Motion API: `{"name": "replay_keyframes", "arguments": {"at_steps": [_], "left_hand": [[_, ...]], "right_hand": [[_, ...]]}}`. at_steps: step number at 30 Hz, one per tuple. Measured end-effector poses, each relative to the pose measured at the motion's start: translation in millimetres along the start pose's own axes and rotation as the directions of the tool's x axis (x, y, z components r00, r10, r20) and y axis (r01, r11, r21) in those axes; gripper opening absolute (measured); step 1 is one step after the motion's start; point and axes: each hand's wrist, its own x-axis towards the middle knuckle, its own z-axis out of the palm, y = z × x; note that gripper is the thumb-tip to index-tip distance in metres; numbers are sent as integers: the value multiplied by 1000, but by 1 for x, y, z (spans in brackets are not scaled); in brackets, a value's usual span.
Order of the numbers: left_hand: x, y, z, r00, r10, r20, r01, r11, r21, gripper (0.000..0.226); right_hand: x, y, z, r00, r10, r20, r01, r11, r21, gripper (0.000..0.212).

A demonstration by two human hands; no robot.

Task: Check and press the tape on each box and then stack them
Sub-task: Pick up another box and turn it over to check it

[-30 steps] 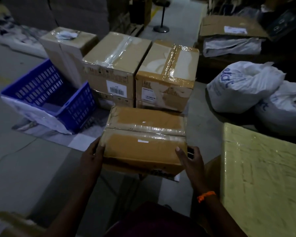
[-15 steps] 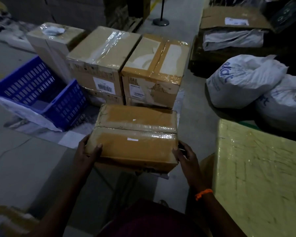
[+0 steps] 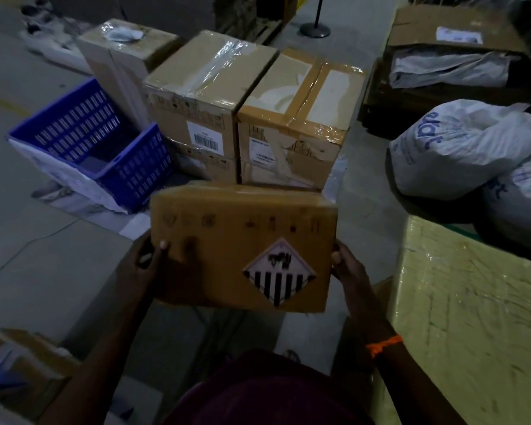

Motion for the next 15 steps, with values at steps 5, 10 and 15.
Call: {"name": "replay_keyframes", "arguments": {"at_steps": [5, 10, 15], "left_hand": [[15, 7, -6, 1000, -5, -14, 5, 1000, 21, 94], [18, 4, 6, 991, -113, 67, 112, 994, 10, 89], [25, 6, 23, 976, -110, 190, 106, 994, 31, 102]], "right_hand": [[9, -10, 7, 1000, -14, 8, 14, 1000, 12, 88], [9, -14, 13, 999, 43, -18, -43, 999, 19, 74], [3, 0, 17, 996, 81, -38, -80, 996, 29, 52]]}}
